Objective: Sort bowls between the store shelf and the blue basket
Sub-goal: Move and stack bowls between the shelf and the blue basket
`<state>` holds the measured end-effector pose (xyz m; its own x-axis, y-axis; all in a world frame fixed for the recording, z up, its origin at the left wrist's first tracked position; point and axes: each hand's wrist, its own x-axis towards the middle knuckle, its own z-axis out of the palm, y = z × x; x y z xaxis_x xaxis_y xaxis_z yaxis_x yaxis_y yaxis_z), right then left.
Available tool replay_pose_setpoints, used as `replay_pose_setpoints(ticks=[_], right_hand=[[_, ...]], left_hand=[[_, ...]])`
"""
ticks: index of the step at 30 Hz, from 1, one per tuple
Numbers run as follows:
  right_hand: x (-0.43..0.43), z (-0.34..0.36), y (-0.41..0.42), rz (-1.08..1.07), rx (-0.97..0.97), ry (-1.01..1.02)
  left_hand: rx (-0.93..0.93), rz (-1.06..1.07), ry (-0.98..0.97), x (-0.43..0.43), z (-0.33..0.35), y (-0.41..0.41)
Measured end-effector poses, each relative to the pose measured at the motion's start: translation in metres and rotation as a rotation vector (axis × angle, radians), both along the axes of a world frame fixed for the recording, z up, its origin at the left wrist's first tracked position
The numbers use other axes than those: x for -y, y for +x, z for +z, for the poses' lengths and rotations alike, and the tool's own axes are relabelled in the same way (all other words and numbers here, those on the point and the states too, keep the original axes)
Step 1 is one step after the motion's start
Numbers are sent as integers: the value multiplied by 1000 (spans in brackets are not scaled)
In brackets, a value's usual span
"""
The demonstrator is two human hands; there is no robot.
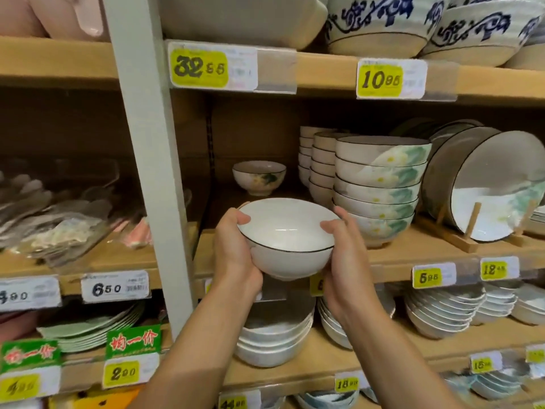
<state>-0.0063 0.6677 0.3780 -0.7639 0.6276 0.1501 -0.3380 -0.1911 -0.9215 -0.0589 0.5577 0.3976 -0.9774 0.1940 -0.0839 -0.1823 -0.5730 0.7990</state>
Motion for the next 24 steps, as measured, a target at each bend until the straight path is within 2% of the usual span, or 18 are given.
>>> replay_pose_setpoints(ticks=[15, 21, 24], right_hand=[[-29, -9, -53, 144, 34, 89], [-44, -2, -70, 198, 49, -41], [-42, -10, -63, 245, 62, 62]], left_hand=[[-27, 119, -120, -14, -8, -31], [-124, 221, -200, -8, -24, -18], [-124, 245, -211, 1, -16, -22]])
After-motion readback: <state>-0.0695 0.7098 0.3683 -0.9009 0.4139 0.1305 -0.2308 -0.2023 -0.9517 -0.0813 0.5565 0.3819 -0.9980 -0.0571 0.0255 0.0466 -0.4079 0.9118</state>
